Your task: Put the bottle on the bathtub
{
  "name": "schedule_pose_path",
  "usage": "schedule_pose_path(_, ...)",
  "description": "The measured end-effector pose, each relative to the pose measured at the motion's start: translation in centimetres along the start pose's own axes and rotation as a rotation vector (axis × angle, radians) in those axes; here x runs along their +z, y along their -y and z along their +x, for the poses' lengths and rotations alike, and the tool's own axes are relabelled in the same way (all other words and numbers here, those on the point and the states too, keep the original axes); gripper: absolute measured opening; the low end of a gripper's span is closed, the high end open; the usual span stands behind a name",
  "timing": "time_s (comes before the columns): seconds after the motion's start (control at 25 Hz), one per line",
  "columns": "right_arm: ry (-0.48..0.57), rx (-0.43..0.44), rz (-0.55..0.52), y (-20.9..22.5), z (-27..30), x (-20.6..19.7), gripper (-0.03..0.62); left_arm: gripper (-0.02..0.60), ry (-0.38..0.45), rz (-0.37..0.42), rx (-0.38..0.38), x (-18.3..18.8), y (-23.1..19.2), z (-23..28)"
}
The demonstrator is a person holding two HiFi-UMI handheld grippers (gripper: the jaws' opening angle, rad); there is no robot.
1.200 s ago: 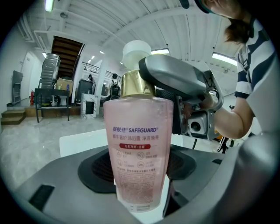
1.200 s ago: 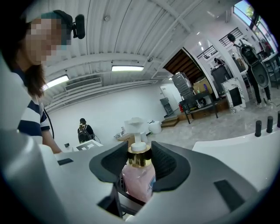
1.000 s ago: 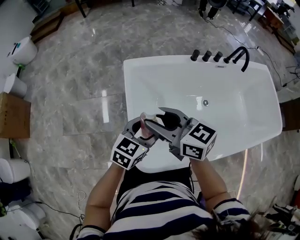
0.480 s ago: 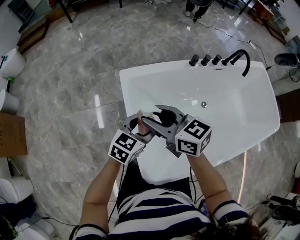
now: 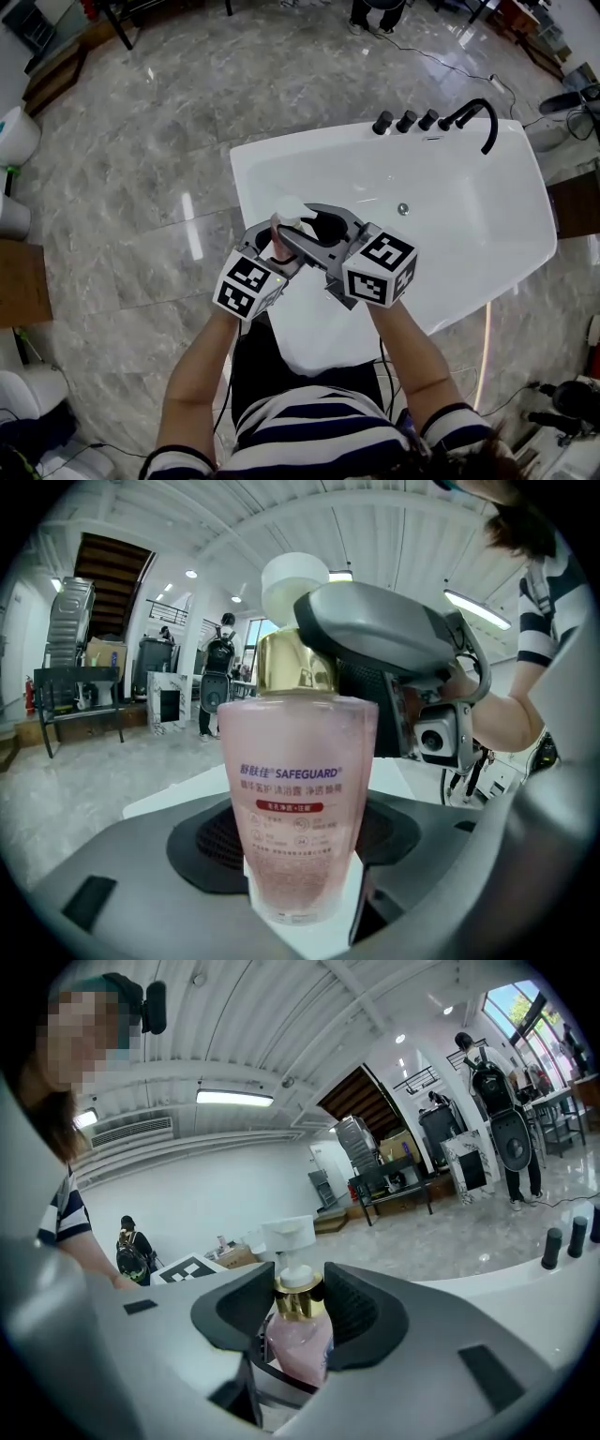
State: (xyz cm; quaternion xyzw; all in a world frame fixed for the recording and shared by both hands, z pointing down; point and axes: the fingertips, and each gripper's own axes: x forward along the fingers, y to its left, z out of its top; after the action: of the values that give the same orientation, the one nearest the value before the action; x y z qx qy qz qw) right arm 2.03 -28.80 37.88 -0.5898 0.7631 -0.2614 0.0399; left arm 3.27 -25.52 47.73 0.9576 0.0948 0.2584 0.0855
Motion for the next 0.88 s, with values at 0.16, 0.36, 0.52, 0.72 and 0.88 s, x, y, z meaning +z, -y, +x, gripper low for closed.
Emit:
schedule_pose_path(0.16, -0.003, 0.0, -0.009, 0.2, -1.1, -0.2, 0.181, 0.314, 0.005, -0.021, -0.003, 0.2, 1.2, 0.7)
schedule_pose_path(0.36, 0.003, 0.004, -0.001, 0.1, -2.0, -0.4, 0.181, 0.314, -0.01, -0.01, 0.015, 0.1, 1.9, 0.9)
schedule_pose_path(0.52, 0.012, 0.019, -0.002, 0.6, -2.7, -0.8, 0.181, 0.314, -0.016, -0.012, 0.036, 0.0, 2.3, 1.7)
schedule_pose_path(0.72, 0.028, 0.019, -0.004, 1.3, -2.5, -1.2, 0.181, 0.314, -0.036, 0.025, 0.047, -0.3, 1.6, 2.4)
schedule_pose_path(0.88, 0.027, -0.019, -0.028, 1.8, -1.8, -1.4, 0.181, 0.314, -0.018, 0.06, 0.01, -0.6, 0.9, 2.9)
